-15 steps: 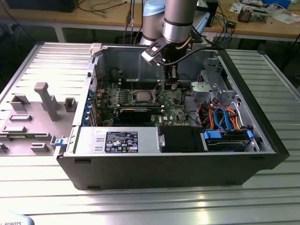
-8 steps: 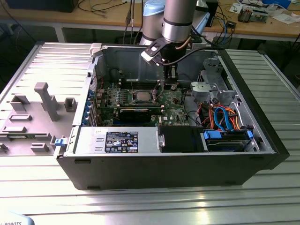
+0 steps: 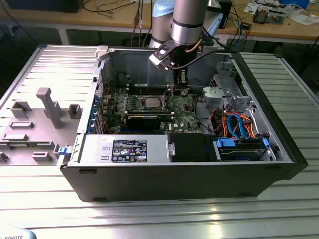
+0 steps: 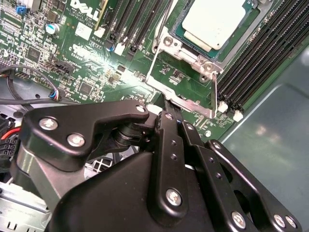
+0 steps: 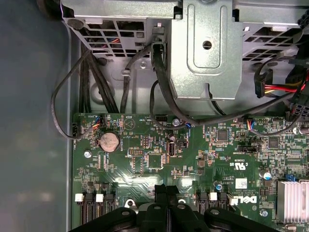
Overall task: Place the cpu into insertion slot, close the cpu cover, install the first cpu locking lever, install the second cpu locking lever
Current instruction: 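Close the cpu cover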
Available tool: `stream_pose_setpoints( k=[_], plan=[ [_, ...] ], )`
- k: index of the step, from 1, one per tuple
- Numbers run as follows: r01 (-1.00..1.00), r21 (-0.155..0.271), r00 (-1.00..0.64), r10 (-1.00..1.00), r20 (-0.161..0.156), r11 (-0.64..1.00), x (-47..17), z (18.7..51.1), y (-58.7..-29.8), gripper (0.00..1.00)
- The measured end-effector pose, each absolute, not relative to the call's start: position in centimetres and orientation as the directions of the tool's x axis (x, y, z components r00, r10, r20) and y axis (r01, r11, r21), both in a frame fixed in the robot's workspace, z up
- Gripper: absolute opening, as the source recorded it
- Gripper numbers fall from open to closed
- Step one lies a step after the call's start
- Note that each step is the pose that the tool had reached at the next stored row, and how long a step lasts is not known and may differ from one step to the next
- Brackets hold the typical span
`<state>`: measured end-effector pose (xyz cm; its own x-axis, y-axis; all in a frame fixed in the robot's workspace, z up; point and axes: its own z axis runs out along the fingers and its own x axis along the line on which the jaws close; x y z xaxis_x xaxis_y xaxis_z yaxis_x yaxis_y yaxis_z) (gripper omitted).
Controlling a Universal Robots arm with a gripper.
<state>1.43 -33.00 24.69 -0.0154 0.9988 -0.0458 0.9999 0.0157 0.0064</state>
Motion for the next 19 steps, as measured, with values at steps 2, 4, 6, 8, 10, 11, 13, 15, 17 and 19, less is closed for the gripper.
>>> stream_pose_setpoints(
  k=[2,4,6,8,10,11,13,15,17,19],
  plan=[
    [1.0,0.006,-0.015,0.999,-0.046,0.016,1.37,24.69,-33.0,0.11],
    [1.0,0.006,-0.015,0.999,-0.046,0.016,1.31,24.69,-33.0,0.11],
    [1.0,0.006,-0.015,0.999,-0.046,0.016,1.27,24.69,-33.0,0.11],
    [1.0,0.006,-0.015,0.999,-0.046,0.016,1.22,24.69,-33.0,0.11],
    [1.0,0.006,-0.015,0.999,-0.046,0.016,1.16,24.69,-33.0,0.11],
    [1.0,0.006,-0.015,0.999,-0.046,0.016,1.12,24.69,-33.0,0.11],
    [1.0,0.006,-0.015,0.999,-0.046,0.016,1.06,24.69,-33.0,0.11],
    [1.0,0.006,-0.015,0.999,-0.046,0.016,0.98,24.69,-33.0,0.11],
    [1.0,0.006,-0.015,0.999,-0.046,0.016,0.93,24.69,-33.0,0.11],
    [1.0,0.006,-0.015,0.999,-0.046,0.016,0.85,24.69,-33.0,0.11]
  ],
)
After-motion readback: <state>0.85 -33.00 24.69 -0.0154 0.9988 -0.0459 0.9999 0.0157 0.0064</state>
